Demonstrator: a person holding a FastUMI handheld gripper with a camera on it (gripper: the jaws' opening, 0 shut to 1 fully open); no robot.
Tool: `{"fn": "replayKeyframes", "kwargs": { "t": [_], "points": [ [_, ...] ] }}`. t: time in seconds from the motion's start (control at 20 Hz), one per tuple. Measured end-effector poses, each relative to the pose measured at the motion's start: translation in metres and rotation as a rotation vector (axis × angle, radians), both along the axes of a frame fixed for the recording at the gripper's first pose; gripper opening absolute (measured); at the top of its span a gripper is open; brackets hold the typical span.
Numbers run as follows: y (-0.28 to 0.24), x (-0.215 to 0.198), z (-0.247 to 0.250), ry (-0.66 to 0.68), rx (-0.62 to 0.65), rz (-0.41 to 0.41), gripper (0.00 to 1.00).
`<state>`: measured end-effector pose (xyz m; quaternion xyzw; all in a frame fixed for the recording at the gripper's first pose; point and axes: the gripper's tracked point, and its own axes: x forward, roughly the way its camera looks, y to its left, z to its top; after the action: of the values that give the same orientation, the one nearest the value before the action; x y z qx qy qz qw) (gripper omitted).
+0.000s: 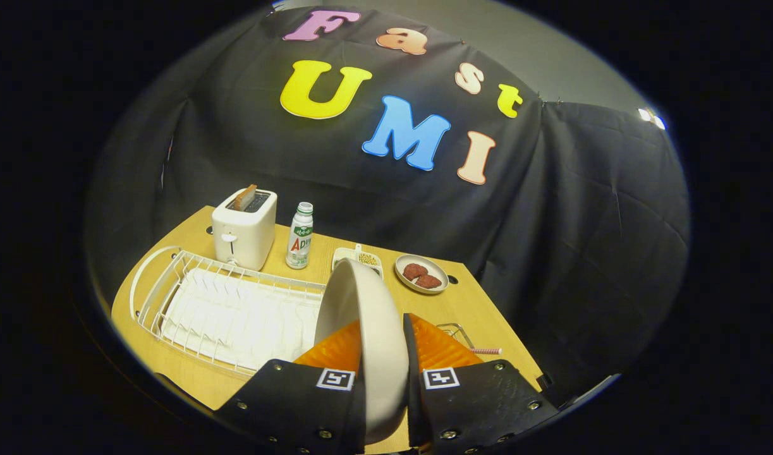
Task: Take the plate from the dish rack, then take the spoon from the basket and place it into the plate.
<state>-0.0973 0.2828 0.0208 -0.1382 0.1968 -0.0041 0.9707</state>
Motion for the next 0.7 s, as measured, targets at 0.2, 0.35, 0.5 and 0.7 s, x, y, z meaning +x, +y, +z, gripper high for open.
{"fn": "replayKeyframes", "kwargs": {
  "t": [0.2,0.35,0.5,0.7],
  "points": [
    [-0.016,-0.024,-0.016,0.027,0.038,0.018,0.25],
    [-0.024,-0.04,-0.032,0.062,0.093,0.028,0.25],
    [-0.03,-0.056,-0.056,0.12,0.186,0.015,0.25],
    [-0.034,-0.073,-0.092,0.213,0.308,-0.028,0.25]
  ]
}}
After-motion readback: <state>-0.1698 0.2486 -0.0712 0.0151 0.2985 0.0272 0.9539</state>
